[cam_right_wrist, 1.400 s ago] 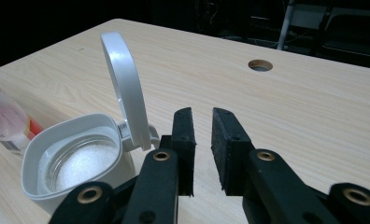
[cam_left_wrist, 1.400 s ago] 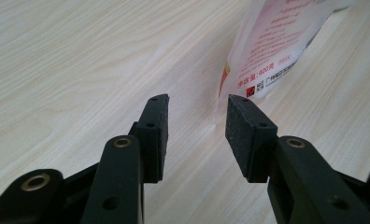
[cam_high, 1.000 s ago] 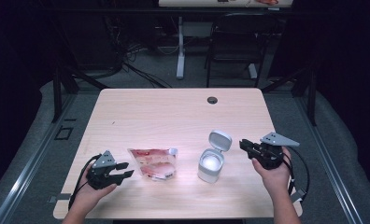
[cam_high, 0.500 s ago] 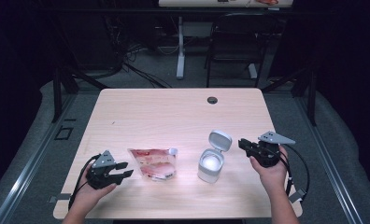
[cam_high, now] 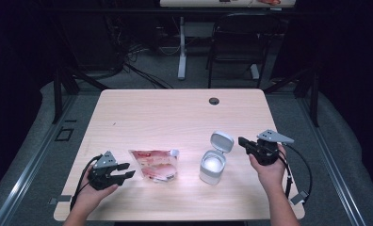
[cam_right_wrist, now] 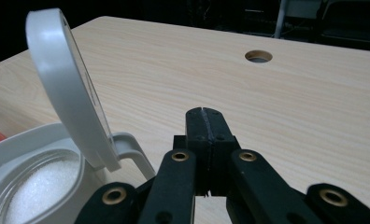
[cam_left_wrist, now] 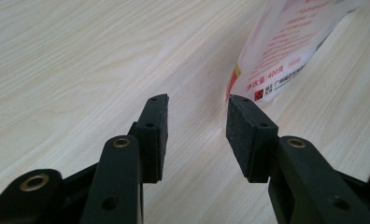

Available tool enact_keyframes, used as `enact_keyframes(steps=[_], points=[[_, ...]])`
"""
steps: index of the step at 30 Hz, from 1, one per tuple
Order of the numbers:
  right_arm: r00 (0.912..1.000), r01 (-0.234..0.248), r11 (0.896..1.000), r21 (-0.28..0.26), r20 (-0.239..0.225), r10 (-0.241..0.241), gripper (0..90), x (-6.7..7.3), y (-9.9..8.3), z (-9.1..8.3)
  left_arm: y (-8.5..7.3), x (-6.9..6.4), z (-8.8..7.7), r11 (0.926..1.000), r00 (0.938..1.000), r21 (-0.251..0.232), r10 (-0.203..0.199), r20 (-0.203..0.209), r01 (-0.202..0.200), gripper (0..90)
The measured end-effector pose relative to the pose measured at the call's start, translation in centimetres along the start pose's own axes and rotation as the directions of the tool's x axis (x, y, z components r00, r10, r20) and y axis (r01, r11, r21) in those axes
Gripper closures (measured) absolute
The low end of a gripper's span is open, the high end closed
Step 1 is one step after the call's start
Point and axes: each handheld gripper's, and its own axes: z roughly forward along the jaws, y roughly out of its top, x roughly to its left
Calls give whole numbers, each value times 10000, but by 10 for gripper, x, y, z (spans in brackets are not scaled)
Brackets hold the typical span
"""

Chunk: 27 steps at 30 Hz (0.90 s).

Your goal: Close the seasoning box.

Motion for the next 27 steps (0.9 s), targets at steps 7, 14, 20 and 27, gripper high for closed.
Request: enact_keyframes(steps=[7, 14, 20, 27], points=[[9996, -87, 10000, 9, -284, 88, 900, 1, 4, 5, -2, 0, -3, 10000, 9999, 5, -96, -35, 96, 593], [9988, 72, 9999, 109, -485, -67, 900, 7, 5, 5, -4, 2, -4, 9999, 9998, -15, -142, -127, 142, 593], [9977, 161, 9998, 89, -655, -155, 900, 12, 6, 6, -5, 3, -4, 9997, 9996, -41, -259, -134, 259, 593], [9962, 469, 9989, 76, -743, -462, 900, 23, 7, 6, -4, 3, -4, 9998, 9997, -39, -209, -134, 209, 593]])
